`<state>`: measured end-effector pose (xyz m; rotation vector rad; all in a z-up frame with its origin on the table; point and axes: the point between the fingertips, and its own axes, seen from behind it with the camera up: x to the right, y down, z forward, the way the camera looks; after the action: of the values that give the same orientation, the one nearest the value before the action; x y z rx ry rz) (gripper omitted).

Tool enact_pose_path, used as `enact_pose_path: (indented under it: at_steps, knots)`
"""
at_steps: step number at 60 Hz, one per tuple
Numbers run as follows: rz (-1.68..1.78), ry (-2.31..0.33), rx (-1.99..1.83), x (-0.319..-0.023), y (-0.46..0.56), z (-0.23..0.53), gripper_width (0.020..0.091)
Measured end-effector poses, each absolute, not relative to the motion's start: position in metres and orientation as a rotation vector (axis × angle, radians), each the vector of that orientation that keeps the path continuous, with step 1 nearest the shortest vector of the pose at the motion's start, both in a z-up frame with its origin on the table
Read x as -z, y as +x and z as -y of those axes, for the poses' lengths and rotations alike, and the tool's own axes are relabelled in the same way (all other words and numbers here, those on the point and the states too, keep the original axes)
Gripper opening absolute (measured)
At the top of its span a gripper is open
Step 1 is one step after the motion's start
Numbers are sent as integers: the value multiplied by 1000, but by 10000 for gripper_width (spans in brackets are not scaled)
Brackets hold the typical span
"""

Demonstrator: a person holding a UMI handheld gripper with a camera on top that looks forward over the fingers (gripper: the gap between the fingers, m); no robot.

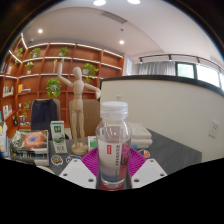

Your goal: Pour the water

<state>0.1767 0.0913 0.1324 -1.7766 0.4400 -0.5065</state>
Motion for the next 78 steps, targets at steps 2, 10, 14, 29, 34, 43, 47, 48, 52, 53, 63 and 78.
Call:
enact_pose_path:
  at_steps: [2, 10, 14, 29, 34, 43, 47, 48, 52, 53, 63, 78]
  knots:
    - [-454, -1773, 490, -112, 187, -96, 378]
    - [-517, -1777, 404, -88, 188, -98, 377]
    - [-521, -1751, 394, -82, 190, -102, 391]
    - [-516, -1752, 404, -81, 190, -104, 492]
    - [-532, -1785, 402, -75, 186, -100, 630]
    - [-516, -1767, 299, -87, 161, -90, 799]
    - [-517, -1782, 289, -89, 151, -74, 840]
    - [-511, -1785, 288, -89, 149, -69, 846]
    - [-485, -1798, 286, -94, 133, -46, 852]
    - [-477, -1802, 285, -95, 128, -40, 851]
    - [-363, -1865, 263, -107, 85, 26, 863]
    - [-241, -1925, 259, -127, 37, 109, 870]
